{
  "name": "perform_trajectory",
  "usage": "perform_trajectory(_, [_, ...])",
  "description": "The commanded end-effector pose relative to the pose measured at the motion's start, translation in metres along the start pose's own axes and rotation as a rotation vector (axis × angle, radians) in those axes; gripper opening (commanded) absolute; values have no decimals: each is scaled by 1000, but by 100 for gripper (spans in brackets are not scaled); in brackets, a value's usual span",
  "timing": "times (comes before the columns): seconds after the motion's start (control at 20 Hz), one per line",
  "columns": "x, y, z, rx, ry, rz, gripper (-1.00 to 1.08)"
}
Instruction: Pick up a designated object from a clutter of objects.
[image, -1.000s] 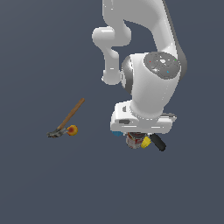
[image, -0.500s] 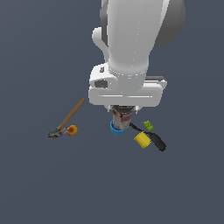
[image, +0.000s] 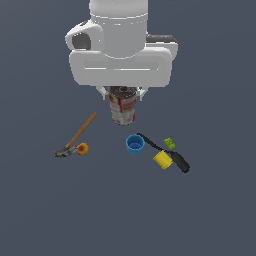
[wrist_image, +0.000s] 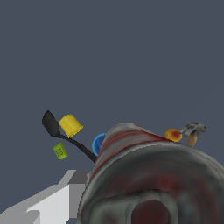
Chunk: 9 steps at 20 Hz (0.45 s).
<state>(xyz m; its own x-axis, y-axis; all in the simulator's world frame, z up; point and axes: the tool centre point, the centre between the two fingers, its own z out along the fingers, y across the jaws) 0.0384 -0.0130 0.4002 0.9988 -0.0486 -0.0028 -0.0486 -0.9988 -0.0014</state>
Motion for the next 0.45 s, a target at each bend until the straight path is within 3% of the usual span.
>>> perform_trajectory(0.0, [-3, 8, -16, 0, 3, -1, -100])
perform_trajectory(0.4, [-6, 18, -33, -1, 3, -1, -100])
